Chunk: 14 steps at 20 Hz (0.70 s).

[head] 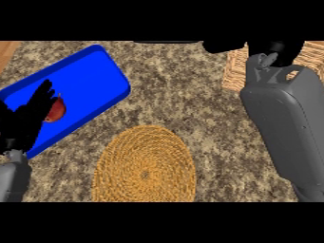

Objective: Pick the bell pepper from the placemat and place it in the basket

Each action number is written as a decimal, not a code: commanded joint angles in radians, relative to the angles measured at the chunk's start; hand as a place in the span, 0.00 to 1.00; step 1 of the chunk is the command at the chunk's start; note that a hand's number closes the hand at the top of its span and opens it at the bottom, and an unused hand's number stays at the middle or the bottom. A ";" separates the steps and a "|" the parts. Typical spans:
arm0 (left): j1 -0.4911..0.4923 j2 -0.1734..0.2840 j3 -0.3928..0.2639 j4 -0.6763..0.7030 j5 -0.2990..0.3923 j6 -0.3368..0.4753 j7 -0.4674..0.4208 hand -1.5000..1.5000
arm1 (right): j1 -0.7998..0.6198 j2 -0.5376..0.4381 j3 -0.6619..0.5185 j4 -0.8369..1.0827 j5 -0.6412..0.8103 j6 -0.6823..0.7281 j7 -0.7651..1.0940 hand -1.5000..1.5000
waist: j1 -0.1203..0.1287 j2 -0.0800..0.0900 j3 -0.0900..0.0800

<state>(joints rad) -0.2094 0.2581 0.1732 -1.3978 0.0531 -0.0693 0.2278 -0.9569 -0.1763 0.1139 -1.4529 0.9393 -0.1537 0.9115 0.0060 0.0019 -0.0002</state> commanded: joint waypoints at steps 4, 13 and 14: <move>-0.026 0.016 0.015 0.017 -0.002 -0.008 0.000 0.50 | 0.062 -0.118 -0.142 0.111 -0.100 -0.016 -0.214 1.00 | -0.003 0.001 0.000; 0.001 -0.026 -0.015 0.015 -0.027 0.005 -0.009 0.50 | 0.144 -0.130 -0.242 0.296 -0.165 -0.167 -0.465 1.00 | 0.003 0.002 0.000; 0.039 -0.006 -0.006 -0.111 0.012 -0.017 0.067 0.50 | 0.147 -0.132 -0.254 0.339 -0.176 -0.182 -0.499 1.00 | 0.011 0.001 0.001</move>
<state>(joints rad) -0.1947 0.2478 0.1691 -1.4246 0.0455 -0.0758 0.2393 -0.8230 -0.2929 -0.0837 -1.2299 0.8093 -0.2745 0.5363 0.0083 0.0020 0.0002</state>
